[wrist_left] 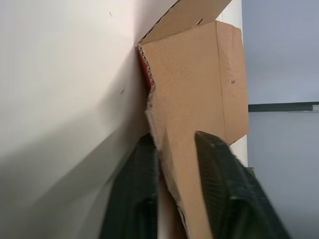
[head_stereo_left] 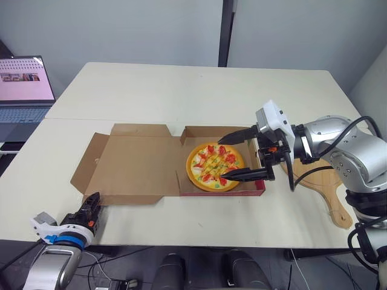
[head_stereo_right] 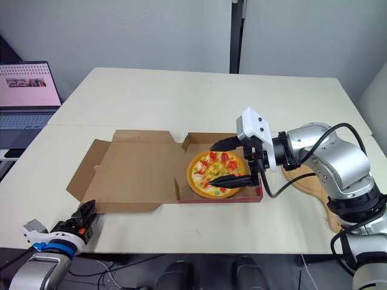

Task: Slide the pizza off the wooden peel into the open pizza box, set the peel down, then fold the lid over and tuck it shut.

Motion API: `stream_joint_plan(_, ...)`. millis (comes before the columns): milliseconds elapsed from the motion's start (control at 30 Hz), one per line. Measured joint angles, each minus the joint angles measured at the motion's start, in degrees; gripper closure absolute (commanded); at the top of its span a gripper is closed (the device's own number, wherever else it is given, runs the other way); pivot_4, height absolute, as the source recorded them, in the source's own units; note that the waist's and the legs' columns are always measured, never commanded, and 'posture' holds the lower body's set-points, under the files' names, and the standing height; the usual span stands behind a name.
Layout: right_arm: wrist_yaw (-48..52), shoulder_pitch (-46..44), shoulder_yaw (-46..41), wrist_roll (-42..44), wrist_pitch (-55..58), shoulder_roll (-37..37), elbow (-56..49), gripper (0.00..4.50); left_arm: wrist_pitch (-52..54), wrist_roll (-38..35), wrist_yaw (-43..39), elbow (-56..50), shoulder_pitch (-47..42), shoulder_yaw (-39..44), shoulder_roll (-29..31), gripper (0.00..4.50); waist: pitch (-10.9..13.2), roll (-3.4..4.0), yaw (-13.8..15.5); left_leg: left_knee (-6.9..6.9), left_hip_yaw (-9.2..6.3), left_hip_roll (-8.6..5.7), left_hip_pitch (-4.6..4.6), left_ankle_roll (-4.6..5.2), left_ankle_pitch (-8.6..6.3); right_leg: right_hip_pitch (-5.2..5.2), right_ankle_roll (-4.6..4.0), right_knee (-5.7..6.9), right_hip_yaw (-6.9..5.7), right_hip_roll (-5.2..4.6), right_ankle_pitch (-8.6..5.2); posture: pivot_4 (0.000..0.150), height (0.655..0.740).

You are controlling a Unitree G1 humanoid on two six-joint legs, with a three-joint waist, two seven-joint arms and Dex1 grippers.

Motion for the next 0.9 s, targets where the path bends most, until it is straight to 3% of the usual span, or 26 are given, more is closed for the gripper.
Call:
stream_joint_plan(67,-0.06,0.04,0.00,0.02,0.02,0.00,0.00,0.00,0.53,0.26,-0.37,-0.04,-0.57,0.05,0.71,4.44,0.00,0.01,0.00,-0.01,0.00,-0.01,0.01,0.00,0.00,0.00,0.00,0.00,0.01,-0.01,0.00,0.150,0.7325)
stream_joint_plan(433,-1.52,1.31,-0.11,0.35,0.28,-0.01,-1.22,0.00,3.06,2.03,-2.63,0.35,-0.61,0.22,2.51,4.44,0.00,0.00,-0.01,-0.01,-0.02,0.02,-0.01,0.00,0.00,-0.01,0.01,-0.02,-0.01,-0.04,-0.01,0.150,0.7325)
stream_joint_plan(900,-4.27,1.49,-0.14,-0.62,-0.85,0.85,-0.38,0.00,7.51,4.99,-11.02,-8.88,-2.95,1.38,16.11,4.44,0.02,-0.01,0.05,-0.04,0.00,0.06,-0.04,-0.01,0.00,-0.03,-0.05,-0.04,-0.02,-0.17,-0.04,0.150,0.7325)
